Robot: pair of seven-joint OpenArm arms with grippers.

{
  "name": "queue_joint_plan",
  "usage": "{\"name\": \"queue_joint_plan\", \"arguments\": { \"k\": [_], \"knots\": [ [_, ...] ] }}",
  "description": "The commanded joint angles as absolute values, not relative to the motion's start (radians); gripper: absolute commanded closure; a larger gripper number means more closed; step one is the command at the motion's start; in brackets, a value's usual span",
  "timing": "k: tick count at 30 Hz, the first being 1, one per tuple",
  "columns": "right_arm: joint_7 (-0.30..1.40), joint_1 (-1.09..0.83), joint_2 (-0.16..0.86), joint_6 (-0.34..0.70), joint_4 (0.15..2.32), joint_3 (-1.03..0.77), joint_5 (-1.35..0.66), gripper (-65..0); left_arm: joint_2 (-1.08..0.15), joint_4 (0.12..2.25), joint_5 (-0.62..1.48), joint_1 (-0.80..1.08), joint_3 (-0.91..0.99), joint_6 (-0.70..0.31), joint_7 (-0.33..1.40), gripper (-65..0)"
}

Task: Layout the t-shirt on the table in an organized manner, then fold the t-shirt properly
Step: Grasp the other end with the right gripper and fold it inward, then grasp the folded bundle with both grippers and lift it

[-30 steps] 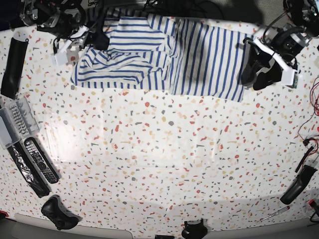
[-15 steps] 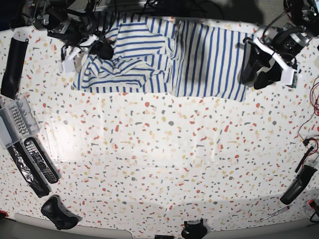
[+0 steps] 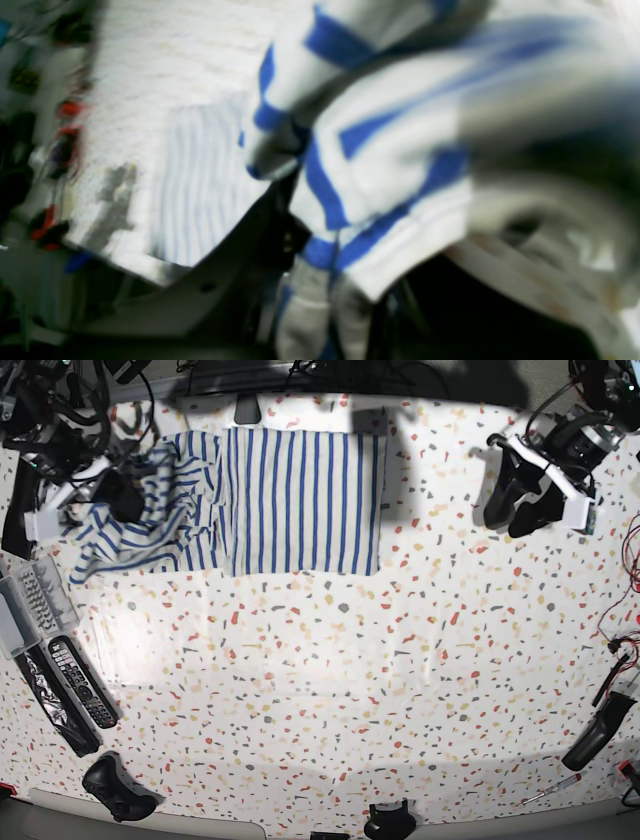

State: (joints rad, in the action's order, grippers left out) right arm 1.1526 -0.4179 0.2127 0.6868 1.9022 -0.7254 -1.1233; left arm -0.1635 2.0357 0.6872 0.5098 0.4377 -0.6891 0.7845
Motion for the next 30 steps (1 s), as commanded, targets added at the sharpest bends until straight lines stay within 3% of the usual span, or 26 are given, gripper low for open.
{"name": "queue_joint_plan", "arguments": {
  "k": [1, 7, 15, 22, 28, 30],
  "knots": [
    [1.129, -0.416, 0.207, 0.698, 1.964, -0.73, -1.156, 0.0, -0.168, 2.054, 0.707, 0.519, 0.426, -0.698, 0.762, -21.3],
    [1.129, -0.416, 0.107, 0.698, 2.161, -0.662, -1.156, 0.0, -0.169, 2.054, 0.706, 0.551, 0.302, -0.698, 0.77, -21.3],
    [1.047, -0.41, 0.088, 0.694, 2.173, -0.356, -0.981, 0.0, -0.169, 2.054, 0.616, 0.552, 0.216, -0.698, 0.815, -21.3],
    [0.91, -0.41, 0.088, 0.575, 2.168, -0.065, -0.669, 0.0, -0.17, 2.054, 0.617, 0.551, 0.215, -0.698, 0.814, -21.3],
    [0.746, -0.41, 0.088, 0.374, 2.115, 0.148, -0.465, 0.0, -0.17, 2.054, 0.617, 0.551, 0.215, -0.698, 0.814, -21.3],
    [0.674, -0.41, 0.088, 0.358, 2.07, 0.207, -0.423, 0.0, -0.17, 2.054, 0.617, 0.551, 0.215, -0.698, 0.815, -21.3]
  ]
}}
